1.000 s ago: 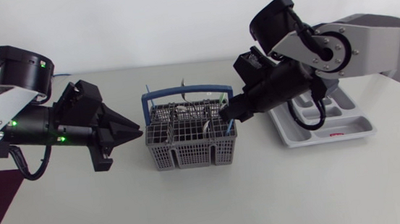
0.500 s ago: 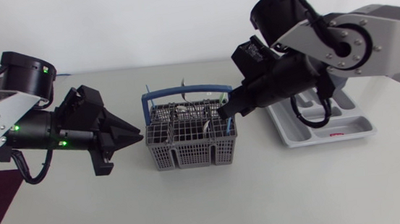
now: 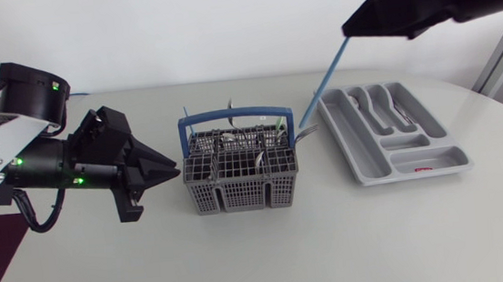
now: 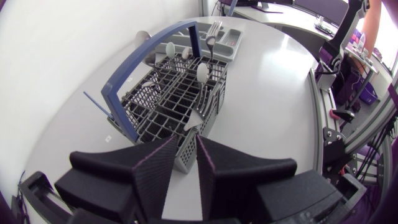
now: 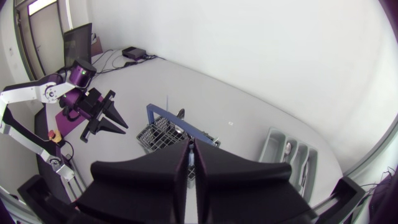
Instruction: Unload the cutlery basket into the drawer organizer.
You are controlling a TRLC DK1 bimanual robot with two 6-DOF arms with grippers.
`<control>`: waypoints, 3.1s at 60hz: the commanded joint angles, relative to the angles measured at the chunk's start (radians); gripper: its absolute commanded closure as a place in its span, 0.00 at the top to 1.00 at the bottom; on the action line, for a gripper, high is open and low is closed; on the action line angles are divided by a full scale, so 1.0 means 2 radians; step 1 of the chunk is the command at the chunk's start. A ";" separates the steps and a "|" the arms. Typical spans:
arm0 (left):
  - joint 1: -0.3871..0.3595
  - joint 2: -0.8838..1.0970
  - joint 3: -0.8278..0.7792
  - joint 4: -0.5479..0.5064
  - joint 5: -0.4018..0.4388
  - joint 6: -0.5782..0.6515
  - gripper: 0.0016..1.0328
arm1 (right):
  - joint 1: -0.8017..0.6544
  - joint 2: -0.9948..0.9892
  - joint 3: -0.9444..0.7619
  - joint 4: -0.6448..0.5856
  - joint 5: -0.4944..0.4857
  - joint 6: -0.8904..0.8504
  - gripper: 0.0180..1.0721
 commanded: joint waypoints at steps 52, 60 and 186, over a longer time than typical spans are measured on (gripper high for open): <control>-0.092 -0.043 0.008 -0.012 -0.091 -0.012 0.37 | -0.304 0.253 -0.055 0.065 -0.107 -0.116 0.05; -0.090 -0.042 0.010 -0.011 -0.092 -0.011 0.37 | -0.299 0.320 -0.016 0.079 -0.105 -0.104 0.05; -0.081 -0.072 -0.044 0.010 -0.092 -0.008 0.38 | 0.081 0.033 -0.189 0.192 0.165 0.226 0.87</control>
